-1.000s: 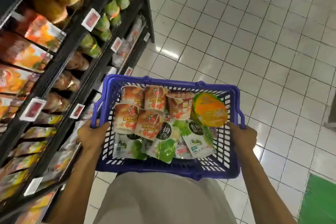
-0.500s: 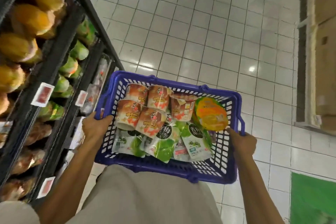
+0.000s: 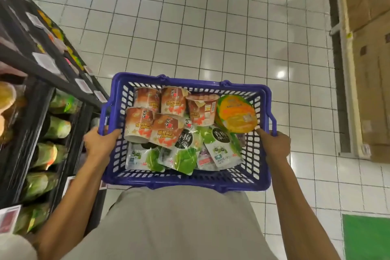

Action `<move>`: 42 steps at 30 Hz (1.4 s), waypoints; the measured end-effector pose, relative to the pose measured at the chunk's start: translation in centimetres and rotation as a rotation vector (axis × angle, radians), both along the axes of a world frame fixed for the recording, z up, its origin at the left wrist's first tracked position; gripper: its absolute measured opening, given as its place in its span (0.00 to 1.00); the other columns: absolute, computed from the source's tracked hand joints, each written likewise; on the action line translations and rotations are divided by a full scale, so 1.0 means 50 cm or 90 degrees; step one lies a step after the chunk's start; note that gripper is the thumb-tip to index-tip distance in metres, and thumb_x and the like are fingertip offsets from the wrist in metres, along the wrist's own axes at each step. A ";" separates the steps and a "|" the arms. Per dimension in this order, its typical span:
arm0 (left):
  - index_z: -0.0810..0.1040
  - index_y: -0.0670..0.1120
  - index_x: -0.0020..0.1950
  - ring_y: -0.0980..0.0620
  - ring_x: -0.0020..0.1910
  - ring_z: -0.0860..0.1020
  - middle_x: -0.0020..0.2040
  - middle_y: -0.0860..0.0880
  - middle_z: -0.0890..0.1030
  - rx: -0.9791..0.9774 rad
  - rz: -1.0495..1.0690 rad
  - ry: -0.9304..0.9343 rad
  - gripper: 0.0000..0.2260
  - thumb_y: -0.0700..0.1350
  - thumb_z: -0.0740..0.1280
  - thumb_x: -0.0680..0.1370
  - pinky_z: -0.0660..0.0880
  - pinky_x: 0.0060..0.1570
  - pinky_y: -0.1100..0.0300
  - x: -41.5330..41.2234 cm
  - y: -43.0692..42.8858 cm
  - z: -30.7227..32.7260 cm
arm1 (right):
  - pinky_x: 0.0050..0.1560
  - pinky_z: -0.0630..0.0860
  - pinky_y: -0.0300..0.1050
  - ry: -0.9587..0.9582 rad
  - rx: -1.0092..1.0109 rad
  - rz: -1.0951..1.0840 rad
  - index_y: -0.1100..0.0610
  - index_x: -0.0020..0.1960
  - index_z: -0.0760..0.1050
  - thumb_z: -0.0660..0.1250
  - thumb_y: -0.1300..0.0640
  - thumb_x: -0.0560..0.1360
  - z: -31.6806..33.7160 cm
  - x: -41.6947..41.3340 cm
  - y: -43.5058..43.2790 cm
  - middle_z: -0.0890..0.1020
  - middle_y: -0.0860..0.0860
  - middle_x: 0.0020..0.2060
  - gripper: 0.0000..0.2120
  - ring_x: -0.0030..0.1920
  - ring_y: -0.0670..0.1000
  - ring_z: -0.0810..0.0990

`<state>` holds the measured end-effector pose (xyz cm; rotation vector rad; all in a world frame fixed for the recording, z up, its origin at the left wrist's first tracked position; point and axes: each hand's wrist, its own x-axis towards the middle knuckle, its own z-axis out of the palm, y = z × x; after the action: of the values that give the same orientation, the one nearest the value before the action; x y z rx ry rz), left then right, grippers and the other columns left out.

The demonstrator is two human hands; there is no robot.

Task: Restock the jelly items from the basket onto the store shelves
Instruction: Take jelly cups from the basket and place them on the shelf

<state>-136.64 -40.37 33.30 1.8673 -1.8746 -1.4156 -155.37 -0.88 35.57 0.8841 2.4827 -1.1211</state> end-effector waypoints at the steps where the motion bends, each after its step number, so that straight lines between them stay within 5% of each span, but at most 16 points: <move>1: 0.75 0.49 0.36 0.54 0.28 0.73 0.32 0.51 0.76 0.001 0.012 -0.002 0.09 0.38 0.74 0.69 0.70 0.29 0.61 -0.034 -0.009 -0.002 | 0.41 0.78 0.50 0.004 0.009 0.016 0.59 0.42 0.79 0.76 0.48 0.67 -0.001 -0.055 -0.019 0.80 0.54 0.33 0.15 0.34 0.56 0.79; 7: 0.78 0.44 0.44 0.48 0.37 0.76 0.39 0.45 0.78 -0.007 0.064 -0.029 0.07 0.39 0.74 0.70 0.73 0.40 0.54 -0.214 -0.078 0.016 | 0.40 0.77 0.49 -0.009 0.020 0.078 0.55 0.38 0.76 0.75 0.48 0.67 0.012 -0.322 -0.126 0.79 0.52 0.31 0.13 0.33 0.55 0.79; 15: 0.80 0.45 0.50 0.54 0.32 0.74 0.42 0.46 0.79 -0.003 0.169 -0.034 0.12 0.41 0.76 0.69 0.71 0.34 0.60 -0.413 -0.214 -0.008 | 0.29 0.70 0.40 -0.005 -0.006 0.157 0.51 0.35 0.73 0.76 0.48 0.66 0.012 -0.625 -0.353 0.78 0.49 0.29 0.13 0.30 0.50 0.78; 22: 0.78 0.49 0.47 0.49 0.36 0.78 0.39 0.48 0.80 0.054 0.310 0.000 0.09 0.43 0.74 0.70 0.75 0.38 0.58 -0.584 -0.377 -0.028 | 0.36 0.78 0.46 -0.008 0.051 0.269 0.51 0.37 0.73 0.76 0.47 0.66 0.019 -0.889 -0.620 0.81 0.53 0.33 0.13 0.32 0.53 0.80; 26: 0.79 0.49 0.49 0.54 0.32 0.76 0.36 0.51 0.79 0.086 0.377 0.004 0.08 0.41 0.74 0.71 0.71 0.32 0.62 -0.643 -0.452 -0.029 | 0.31 0.72 0.42 0.010 0.069 0.365 0.55 0.39 0.76 0.75 0.48 0.67 0.030 -1.005 -0.774 0.79 0.51 0.30 0.13 0.29 0.51 0.77; 30: 0.81 0.41 0.54 0.47 0.38 0.78 0.44 0.42 0.82 0.118 0.470 0.003 0.12 0.39 0.74 0.71 0.74 0.43 0.55 -0.688 -0.510 -0.065 | 0.29 0.68 0.41 0.006 0.077 0.480 0.58 0.42 0.77 0.75 0.49 0.69 0.010 -1.123 -0.952 0.78 0.52 0.29 0.13 0.28 0.52 0.76; 35: 0.81 0.44 0.51 0.40 0.46 0.82 0.48 0.39 0.83 0.161 0.650 -0.010 0.11 0.41 0.76 0.70 0.78 0.54 0.43 -0.757 -0.526 -0.092 | 0.31 0.72 0.42 -0.010 0.077 0.672 0.59 0.43 0.78 0.75 0.51 0.70 -0.020 -1.267 -1.224 0.81 0.56 0.32 0.12 0.31 0.55 0.79; 39: 0.80 0.43 0.50 0.44 0.37 0.80 0.44 0.40 0.82 0.147 0.797 -0.008 0.10 0.41 0.76 0.71 0.78 0.46 0.48 -0.842 -0.519 -0.076 | 0.40 0.78 0.50 -0.010 0.065 0.822 0.60 0.42 0.79 0.75 0.52 0.70 -0.026 -1.342 -1.450 0.82 0.59 0.35 0.12 0.35 0.60 0.80; 42: 0.79 0.44 0.45 0.46 0.34 0.77 0.41 0.41 0.81 0.128 0.886 0.000 0.06 0.40 0.75 0.72 0.75 0.43 0.53 -0.904 -0.521 -0.064 | 0.36 0.73 0.47 0.009 0.063 0.910 0.59 0.39 0.77 0.76 0.51 0.70 -0.025 -1.355 -1.596 0.79 0.57 0.31 0.13 0.31 0.56 0.76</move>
<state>-181.85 -66.44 30.12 2.3354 -0.0906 -0.9882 -223.14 -80.69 34.32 -0.8544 2.2554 -0.4297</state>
